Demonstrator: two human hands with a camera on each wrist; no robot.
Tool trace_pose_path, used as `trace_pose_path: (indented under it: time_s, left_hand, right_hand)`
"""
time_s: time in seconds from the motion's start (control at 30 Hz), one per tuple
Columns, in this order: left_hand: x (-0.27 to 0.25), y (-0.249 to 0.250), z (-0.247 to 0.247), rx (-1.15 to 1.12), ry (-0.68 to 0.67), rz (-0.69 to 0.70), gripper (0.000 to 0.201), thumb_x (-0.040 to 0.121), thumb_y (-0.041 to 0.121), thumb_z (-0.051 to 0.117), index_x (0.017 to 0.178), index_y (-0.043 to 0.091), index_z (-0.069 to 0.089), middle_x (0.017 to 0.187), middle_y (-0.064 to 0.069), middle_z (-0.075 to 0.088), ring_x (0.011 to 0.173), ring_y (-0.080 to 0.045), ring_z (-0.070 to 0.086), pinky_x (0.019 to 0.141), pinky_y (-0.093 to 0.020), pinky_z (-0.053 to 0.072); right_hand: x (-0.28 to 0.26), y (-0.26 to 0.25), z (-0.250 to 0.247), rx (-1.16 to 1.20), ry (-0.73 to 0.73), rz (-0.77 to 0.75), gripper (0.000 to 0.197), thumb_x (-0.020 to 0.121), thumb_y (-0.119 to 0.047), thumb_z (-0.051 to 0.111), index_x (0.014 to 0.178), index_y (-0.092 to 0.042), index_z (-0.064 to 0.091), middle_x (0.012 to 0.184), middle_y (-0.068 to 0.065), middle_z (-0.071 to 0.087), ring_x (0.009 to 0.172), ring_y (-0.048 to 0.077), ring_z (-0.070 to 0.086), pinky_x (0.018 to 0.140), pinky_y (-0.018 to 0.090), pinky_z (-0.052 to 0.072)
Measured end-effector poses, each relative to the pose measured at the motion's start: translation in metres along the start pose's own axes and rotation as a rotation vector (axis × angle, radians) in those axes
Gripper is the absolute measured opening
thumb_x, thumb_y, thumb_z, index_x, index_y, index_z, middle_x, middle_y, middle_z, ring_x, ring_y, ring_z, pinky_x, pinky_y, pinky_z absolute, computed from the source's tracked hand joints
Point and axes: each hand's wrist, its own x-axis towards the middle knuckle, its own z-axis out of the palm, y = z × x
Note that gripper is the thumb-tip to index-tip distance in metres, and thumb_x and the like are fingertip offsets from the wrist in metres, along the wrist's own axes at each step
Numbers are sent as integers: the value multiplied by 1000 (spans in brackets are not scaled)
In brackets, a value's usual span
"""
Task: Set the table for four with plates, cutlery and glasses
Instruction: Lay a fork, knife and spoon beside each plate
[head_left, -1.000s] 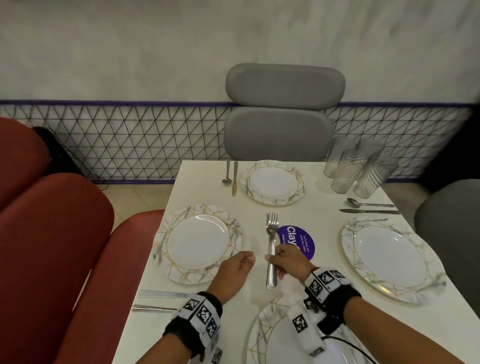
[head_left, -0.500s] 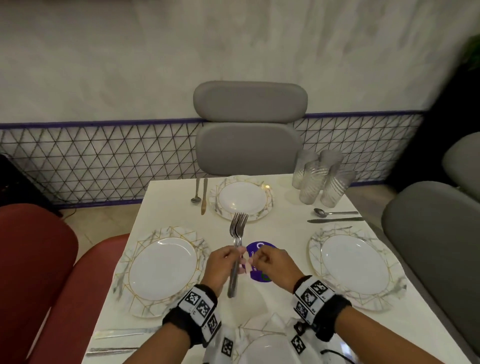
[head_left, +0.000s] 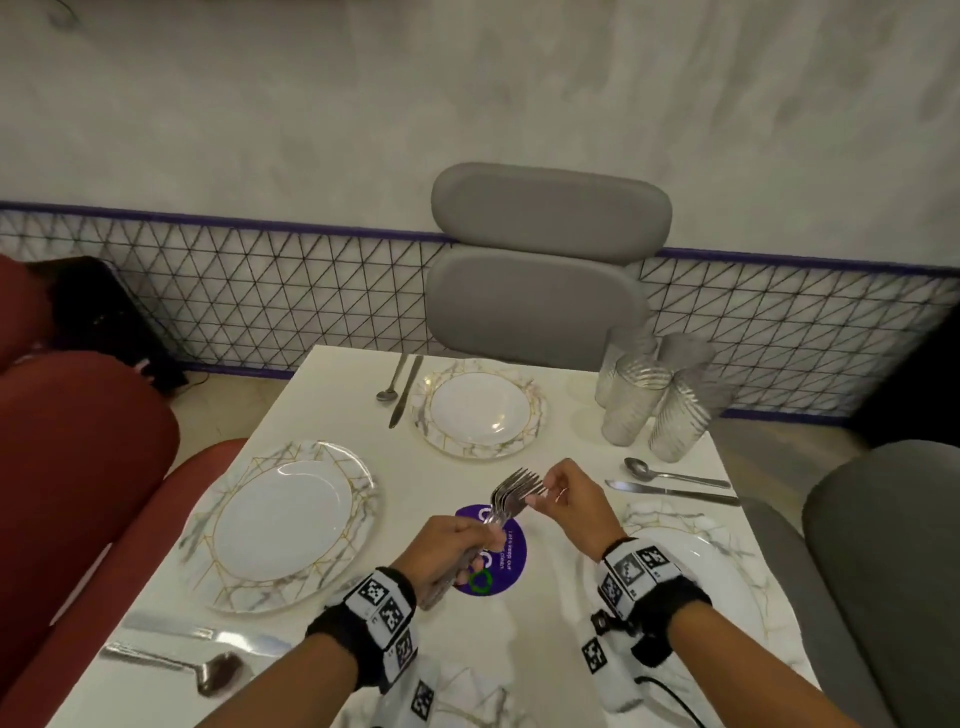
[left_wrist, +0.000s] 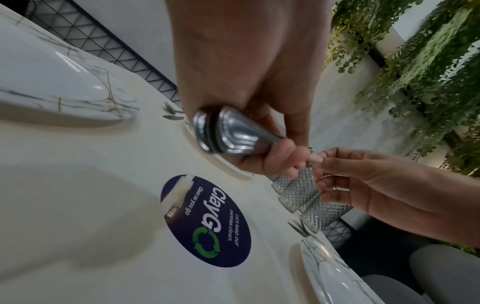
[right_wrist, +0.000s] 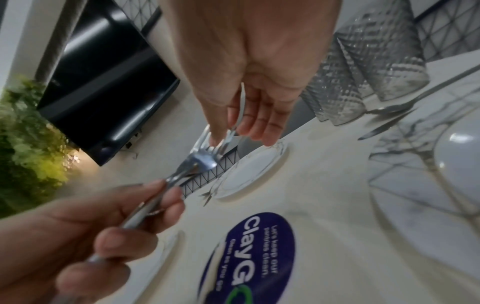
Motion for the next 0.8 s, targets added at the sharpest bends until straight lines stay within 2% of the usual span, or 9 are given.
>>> trace_pose_path:
  time_s: [0.1,0.2,0.3,0.4,0.47,0.57,0.63,0.7,0.8]
  left_hand:
    - [5,1,11,-38,9,-30,22,87,21,61,86,1,71,77,-8,69,49,-11,47,43,-19,35]
    - [8,1,17,-13,2,-18,24,86,25,63,85,4,74,88,-15,68,53,-15,48,45,-22,37]
    - [10,-2,15,-26,6,-7,28,85,30,65,87,4,74,89,-14,69,54,-14,51,47,-22,39]
    - [9,-3,9,-15,12,2,31,87,32,63,91,3,73,82,-8,70,52,-10,51,44,-19,37]
    - [7,-2,5,-17,22,10,28,89,29,61,90,3,71,76,-2,71,48,-7,49,42,-17,34]
    - [8,-3,-8,-17,58,24,30,89,31,61,86,2,69,64,2,66,44,-6,44,40,-17,30]
    - [9,-7,-21,-26,123,18,31,88,30,61,91,0,68,69,-1,65,43,-6,42,40,-17,29]
    - [9,-10,-34,-36,182,17,31,89,27,61,98,-2,67,78,-4,65,44,-6,42,41,-16,29]
    - [8,-16,-50,-29,254,22,21,90,23,60,93,3,66,81,-5,65,50,-9,42,40,-16,29]
  right_hand:
    - [3,5,-10,50,-55,10,32,80,-12,70,74,-23,41,68,-2,47,60,10,42,54,13,39]
    - [8,6,-20,146,-86,43,26,80,-5,69,72,-17,47,66,1,52,54,13,47,50,21,44]
    - [14,5,-33,186,-124,70,18,78,-2,69,71,-12,56,61,5,53,45,10,51,48,22,48]
    - [17,4,-42,156,-120,98,15,78,-5,70,70,-11,60,59,5,54,48,12,50,50,22,47]
    - [19,3,-45,165,-70,136,14,80,-4,67,70,-10,59,59,5,53,51,16,48,50,24,46]
    - [17,3,-47,377,60,254,18,84,6,56,71,-6,53,61,10,52,48,15,49,42,21,45]
    - [10,4,-43,532,124,329,21,85,7,54,71,-7,48,62,12,52,42,12,50,39,20,45]
    - [3,6,-36,580,161,358,21,86,7,52,73,-8,46,62,12,53,47,15,50,39,21,46]
    - [-7,10,-29,570,194,365,20,86,9,48,75,-8,46,66,14,53,54,19,49,41,20,47]
